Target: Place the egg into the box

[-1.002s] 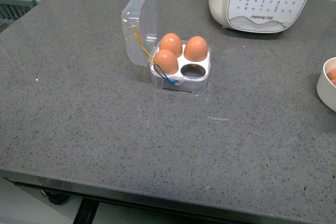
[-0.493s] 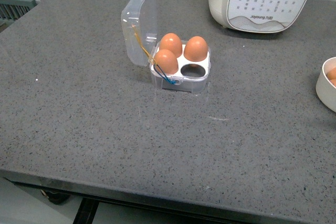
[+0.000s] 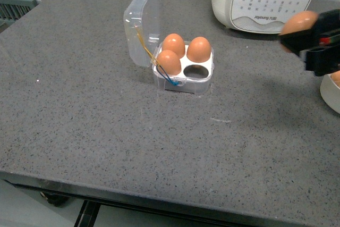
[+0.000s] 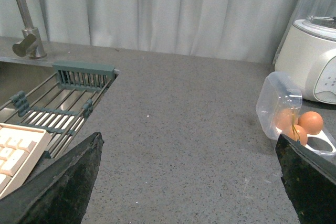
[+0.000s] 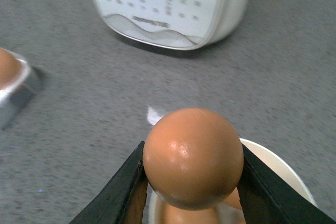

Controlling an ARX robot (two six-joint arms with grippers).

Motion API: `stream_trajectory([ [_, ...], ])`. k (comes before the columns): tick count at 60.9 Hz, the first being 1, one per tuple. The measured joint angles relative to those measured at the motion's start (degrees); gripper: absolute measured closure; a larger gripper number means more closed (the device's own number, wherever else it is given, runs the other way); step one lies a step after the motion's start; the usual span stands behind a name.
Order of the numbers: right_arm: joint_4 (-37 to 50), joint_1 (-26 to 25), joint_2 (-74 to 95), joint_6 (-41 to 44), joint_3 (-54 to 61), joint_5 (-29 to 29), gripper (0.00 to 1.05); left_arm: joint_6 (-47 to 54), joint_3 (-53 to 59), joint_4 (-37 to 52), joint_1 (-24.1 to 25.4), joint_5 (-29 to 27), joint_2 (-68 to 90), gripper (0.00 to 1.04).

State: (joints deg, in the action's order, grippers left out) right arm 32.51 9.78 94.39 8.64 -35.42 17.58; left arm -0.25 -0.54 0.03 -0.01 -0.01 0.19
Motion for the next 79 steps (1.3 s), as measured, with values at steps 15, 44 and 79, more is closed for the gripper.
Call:
stream_trajectory([
  [15,-0.57,8.59,4.44,-1.44,-4.42,-2.93,0.64,0.00,0.00,0.00,0.00,0.00,0.00,0.07],
  [44,-1.29,11.74,13.00,-1.64,-10.80,-3.08,0.64,0.00,0.00,0.00,0.00,0.00,0.00,0.07],
  [79,-3.13,12.44,18.91,-1.05,-16.41,-2.10,0.64,0.00,0.00,0.00,0.00,0.00,0.00,0.07],
])
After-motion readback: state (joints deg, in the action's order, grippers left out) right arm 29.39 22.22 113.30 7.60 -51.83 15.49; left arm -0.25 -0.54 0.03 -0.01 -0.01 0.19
